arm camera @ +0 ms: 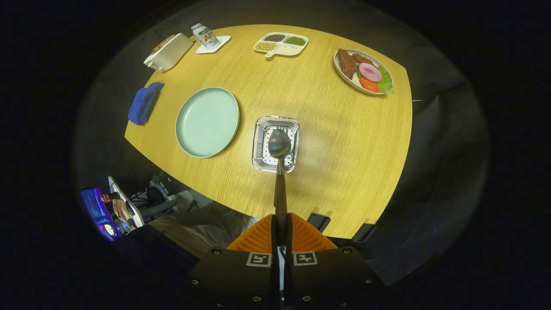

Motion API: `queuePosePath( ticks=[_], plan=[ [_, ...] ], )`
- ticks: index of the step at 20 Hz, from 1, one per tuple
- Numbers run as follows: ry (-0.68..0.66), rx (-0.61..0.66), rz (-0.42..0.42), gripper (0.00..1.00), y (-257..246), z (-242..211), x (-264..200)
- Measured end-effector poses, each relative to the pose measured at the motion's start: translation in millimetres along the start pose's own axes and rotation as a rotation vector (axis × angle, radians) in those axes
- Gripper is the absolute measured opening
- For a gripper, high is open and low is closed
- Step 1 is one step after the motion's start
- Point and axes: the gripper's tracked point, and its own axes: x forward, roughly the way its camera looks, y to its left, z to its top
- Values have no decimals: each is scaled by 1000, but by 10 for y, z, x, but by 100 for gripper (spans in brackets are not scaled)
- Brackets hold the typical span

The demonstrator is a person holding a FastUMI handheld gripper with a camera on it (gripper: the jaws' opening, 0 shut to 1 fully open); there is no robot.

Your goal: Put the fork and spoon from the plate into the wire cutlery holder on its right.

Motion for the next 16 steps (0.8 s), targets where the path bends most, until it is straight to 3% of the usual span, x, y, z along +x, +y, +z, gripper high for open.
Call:
queuePosePath(
  ticks=[16],
  plan=[
    [95,-37,11,5,20,226,262]
  ],
)
